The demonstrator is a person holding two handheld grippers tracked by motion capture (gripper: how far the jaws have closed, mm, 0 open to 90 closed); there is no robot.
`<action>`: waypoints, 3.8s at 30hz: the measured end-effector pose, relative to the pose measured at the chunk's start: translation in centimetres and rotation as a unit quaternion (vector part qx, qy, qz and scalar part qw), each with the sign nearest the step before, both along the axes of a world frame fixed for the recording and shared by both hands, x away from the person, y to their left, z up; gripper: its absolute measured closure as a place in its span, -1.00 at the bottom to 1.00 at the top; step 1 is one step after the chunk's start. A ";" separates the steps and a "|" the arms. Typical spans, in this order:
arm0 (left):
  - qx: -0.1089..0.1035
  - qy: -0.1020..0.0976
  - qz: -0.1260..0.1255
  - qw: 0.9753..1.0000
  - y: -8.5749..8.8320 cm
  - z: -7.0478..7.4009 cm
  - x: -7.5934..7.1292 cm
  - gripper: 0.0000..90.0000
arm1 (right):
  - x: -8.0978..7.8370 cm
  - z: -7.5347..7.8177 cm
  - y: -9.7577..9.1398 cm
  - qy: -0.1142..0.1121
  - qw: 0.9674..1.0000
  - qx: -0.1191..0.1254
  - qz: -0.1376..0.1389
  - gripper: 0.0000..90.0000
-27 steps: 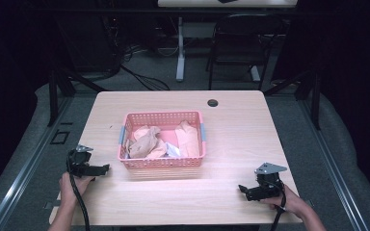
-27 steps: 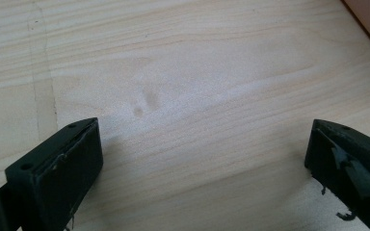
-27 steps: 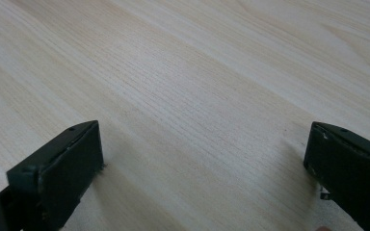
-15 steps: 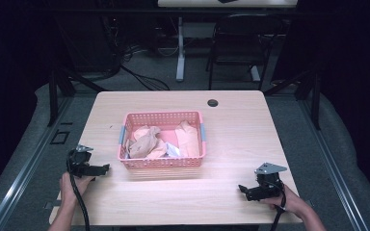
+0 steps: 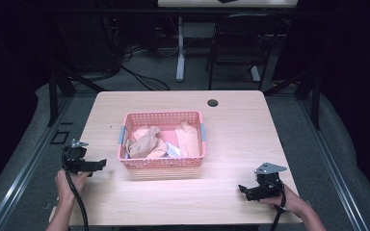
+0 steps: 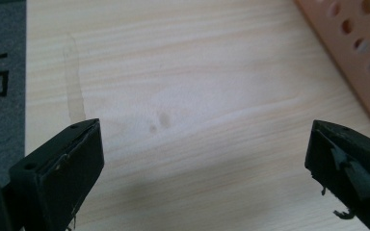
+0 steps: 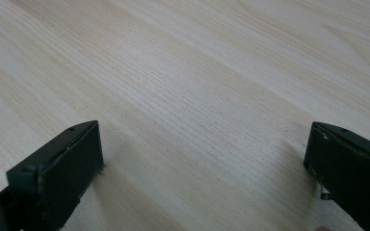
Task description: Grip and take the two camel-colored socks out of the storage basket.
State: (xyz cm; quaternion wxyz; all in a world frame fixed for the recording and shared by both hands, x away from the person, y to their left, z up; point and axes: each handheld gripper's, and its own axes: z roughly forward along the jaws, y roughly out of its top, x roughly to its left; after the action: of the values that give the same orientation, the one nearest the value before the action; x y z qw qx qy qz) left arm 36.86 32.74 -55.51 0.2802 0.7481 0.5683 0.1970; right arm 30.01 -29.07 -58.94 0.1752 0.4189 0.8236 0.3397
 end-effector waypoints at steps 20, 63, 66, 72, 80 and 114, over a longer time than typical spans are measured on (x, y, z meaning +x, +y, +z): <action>-0.031 -0.079 -0.059 0.995 -4.3 6.5 -1.3 -1.00 | 0.0 0.0 0.0 0.000 1.000 0.000 0.000 -1.00; 0.007 -0.036 -0.150 0.988 -15.1 6.3 4.1 -0.95 | 0.0 0.0 0.0 0.000 1.000 0.000 0.000 -1.00; 0.015 -0.028 -0.152 0.988 -15.6 6.0 4.5 -0.92 | 0.0 0.0 0.0 0.000 1.000 0.000 0.000 -1.00; 0.022 -0.010 -0.155 0.988 -16.6 5.5 5.8 -0.82 | 0.0 0.0 0.0 0.000 1.000 0.000 0.000 -1.00; 0.034 0.003 -0.154 0.987 -17.4 5.0 7.1 -0.65 | 0.0 0.0 0.0 0.000 1.000 0.000 0.000 -1.00; 0.062 0.094 -0.176 0.978 -17.2 5.2 8.9 0.91 | 0.0 0.0 0.0 0.000 1.000 0.000 0.000 -1.00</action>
State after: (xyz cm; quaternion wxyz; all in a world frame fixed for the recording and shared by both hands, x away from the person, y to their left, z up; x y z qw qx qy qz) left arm 45.78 15.50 -50.34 0.2086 0.8678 0.4380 0.1080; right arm 30.01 -29.07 -58.94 0.1753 0.4193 0.8237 0.3392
